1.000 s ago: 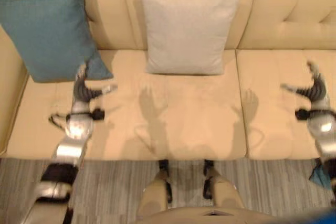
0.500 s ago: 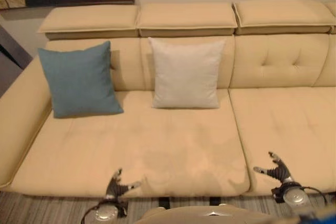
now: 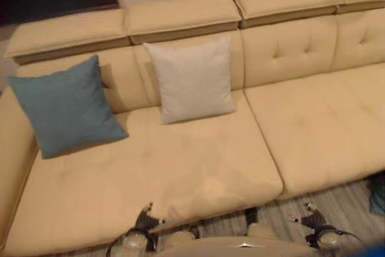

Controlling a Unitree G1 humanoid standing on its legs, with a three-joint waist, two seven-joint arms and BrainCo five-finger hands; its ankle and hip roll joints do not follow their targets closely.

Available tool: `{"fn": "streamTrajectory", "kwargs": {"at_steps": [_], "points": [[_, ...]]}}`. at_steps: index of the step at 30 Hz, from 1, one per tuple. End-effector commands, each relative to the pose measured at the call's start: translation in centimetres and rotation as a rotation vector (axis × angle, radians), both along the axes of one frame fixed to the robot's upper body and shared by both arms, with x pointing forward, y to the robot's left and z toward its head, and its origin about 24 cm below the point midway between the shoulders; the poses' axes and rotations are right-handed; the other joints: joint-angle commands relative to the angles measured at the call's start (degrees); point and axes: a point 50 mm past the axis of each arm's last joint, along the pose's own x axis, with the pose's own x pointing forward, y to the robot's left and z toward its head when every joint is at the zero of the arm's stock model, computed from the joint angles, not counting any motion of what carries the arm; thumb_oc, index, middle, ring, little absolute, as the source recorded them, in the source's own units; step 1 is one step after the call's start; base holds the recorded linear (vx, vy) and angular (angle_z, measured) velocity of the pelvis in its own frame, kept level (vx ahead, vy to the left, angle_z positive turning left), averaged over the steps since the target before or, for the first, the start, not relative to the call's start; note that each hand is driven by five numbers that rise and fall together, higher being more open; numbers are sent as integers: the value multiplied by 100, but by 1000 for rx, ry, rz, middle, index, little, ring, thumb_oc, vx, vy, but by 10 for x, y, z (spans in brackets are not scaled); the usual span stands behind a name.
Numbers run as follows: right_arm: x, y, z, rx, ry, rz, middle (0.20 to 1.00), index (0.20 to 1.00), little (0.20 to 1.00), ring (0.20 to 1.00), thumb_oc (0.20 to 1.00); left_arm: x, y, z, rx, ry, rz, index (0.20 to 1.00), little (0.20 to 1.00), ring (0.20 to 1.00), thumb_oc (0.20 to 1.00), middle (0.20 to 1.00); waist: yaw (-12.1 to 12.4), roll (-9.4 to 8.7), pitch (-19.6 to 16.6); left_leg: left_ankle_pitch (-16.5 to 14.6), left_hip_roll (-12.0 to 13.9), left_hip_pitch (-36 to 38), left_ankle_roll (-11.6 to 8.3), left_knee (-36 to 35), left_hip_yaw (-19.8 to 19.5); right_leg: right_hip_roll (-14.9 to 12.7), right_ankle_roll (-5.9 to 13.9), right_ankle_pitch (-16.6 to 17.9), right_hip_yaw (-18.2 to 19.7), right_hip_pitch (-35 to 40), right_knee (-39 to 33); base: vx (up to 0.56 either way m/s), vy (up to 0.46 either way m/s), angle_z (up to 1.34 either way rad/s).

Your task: Pick up all the scattered cushions and arrange them neatly on the sofa.

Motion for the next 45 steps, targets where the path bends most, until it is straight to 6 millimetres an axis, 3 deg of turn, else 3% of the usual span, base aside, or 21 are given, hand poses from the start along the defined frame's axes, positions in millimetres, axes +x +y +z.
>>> {"fn": "streamTrajectory", "kwargs": {"at_steps": [1,2,3,4,6,7,9,11,13,17,18,20,22,23,28,33,35,37,41,44,45], "points": [[43,-4,15,-17,-132,-37,1000,1000,1000,1000,1000,11,7,6,69,-37,-63,1000,1000,1000,1000,1000,69,13,255,-452,29,620,-237,-159,87,284,683,530,29,-453,215,-404,331,-74],[41,-1,13,-10,-116,-35,1000,1000,1000,1000,1000,12,11,7,88,-31,-84,1000,1000,1000,1000,1000,64,-4,296,-399,24,583,-214,-196,210,237,785,675,-32,-574,137,-347,212,-112],[43,0,13,-16,-121,-23,1000,1000,1000,1000,1000,15,13,9,98,-35,-101,1000,1000,1000,1000,1000,103,21,355,-360,78,527,-201,-206,335,250,774,520,-193,-606,92,-533,226,-149],[38,0,11,-21,-103,-11,1000,1000,1000,1000,1000,11,20,9,116,-14,-99,1000,1000,1000,1000,1000,257,47,449,-173,136,345,-138,-237,570,207,580,168,-574,-487,456,-523,203,-133],[35,0,10,-25,-85,-1,1000,1000,1000,1000,1000,5,24,7,117,11,-88,1000,1000,1000,1000,1000,395,67,435,13,219,307,-81,-421,727,200,440,-103,-864,-298,924,-330,120,-121],[35,0,10,-25,-86,-1,1000,1000,1000,1000,1000,5,24,7,117,11,-88,1000,1000,1000,1000,1000,387,56,425,32,206,293,-77,-430,722,186,442,-96,-865,-313,922,-203,56,-113],[28,2,6,-18,-59,-2,1000,1000,1000,1000,1000,-5,26,3,109,53,-76,1000,1000,1000,1000,1000,604,89,332,236,340,223,-8,-581,954,282,321,-599,-1130,90,1566,-325,48,-99],[28,4,6,-11,-61,-2,1000,1000,1000,1000,1000,-9,27,2,108,71,-80,1000,1000,1000,1000,1000,735,45,246,307,372,126,10,-584,1130,305,307,-841,-1282,441,1697,-282,-23,-75],[32,7,6,-3,-67,6,1000,1000,1000,1000,1000,-10,25,1,100,78,-74,1000,1000,1000,1000,1000,911,-49,160,362,399,-82,-16,-433,1370,285,366,-870,-1397,857,1522,-259,-107,-55],[40,11,7,10,-94,-2,1000,1000,1000,1000,1000,-1,17,2,82,44,-81,1000,1000,1000,1000,1000,1024,-135,106,427,529,-357,-126,-141,1613,485,296,-1095,-1253,1155,748,-180,-157,-94],[41,9,9,9,-111,-23,1000,1000,1000,1000,1000,5,12,3,72,26,-83,1000,1000,1000,1000,1000,920,-129,211,518,686,-607,-238,272,1624,592,203,-1111,-1096,1141,606,-107,-115,-59],[40,9,9,12,-115,-28,1000,1000,1000,1000,1000,7,10,4,66,18,-89,1000,1000,1000,1000,1000,873,-101,233,524,748,-621,-288,343,1637,637,158,-1110,-1085,1154,548,-128,-91,-42],[40,7,9,6,-110,-31,1000,1000,1000,1000,1000,14,-1,4,53,5,-125,1000,1000,1000,1000,1000,858,-58,396,451,667,-669,-408,640,1121,702,75,-1055,-918,1159,460,-145,-34,-13],[40,7,9,6,-110,-31,1000,1000,1000,1000,1000,14,-1,4,53,5,-125,1000,1000,1000,1000,1000,851,-61,384,471,661,-680,-406,623,1117,698,75,-1047,-924,1144,457,-76,-6,-59],[32,9,4,15,-70,-51,1000,1000,1000,1000,1000,23,-19,4,16,-21,-162,1000,1000,1000,1000,1000,788,1,301,174,250,-363,-373,265,75,744,124,-839,-471,995,334,-27,71,-68],[28,11,1,22,-41,-61,1000,1000,1000,1000,1000,28,-24,5,30,-17,-221,1000,1000,1000,1000,1000,627,45,285,143,219,-121,-284,-60,217,739,249,-650,-77,768,319,-2,128,-74],[31,18,0,36,-43,-55,1000,1000,1000,1000,1000,33,-21,7,50,-29,-232,1000,1000,1000,1000,1000,571,70,375,172,258,-83,-206,-185,486,703,370,-527,29,398,566,-111,155,-83],[33,20,0,40,-44,-50,1000,1000,1000,1000,1000,33,-17,8,60,-30,-223,1000,1000,1000,1000,1000,615,71,428,185,298,-41,-186,-241,636,666,406,-490,-90,278,720,-100,59,-123],[26,18,-2,23,-28,-47,1000,1000,1000,1000,1000,25,1,7,83,0,-147,1000,1000,1000,1000,1000,902,135,505,276,513,125,-160,-364,1188,149,281,-524,-2030,245,1194,-73,-21,-117],[24,16,-1,20,-25,-49,1000,1000,1000,1000,1000,18,5,5,83,19,-130,1000,1000,1000,1000,1000,910,66,486,246,508,178,-169,-323,1343,216,263,-593,-2097,449,936,28,-105,-72],[25,13,0,12,-32,-54,1000,1000,1000,1000,1000,14,4,3,83,35,-124,1000,1000,1000,1000,1000,913,28,473,201,537,198,-239,-190,1424,325,214,-622,-1944,537,763,69,-141,-29]]}}
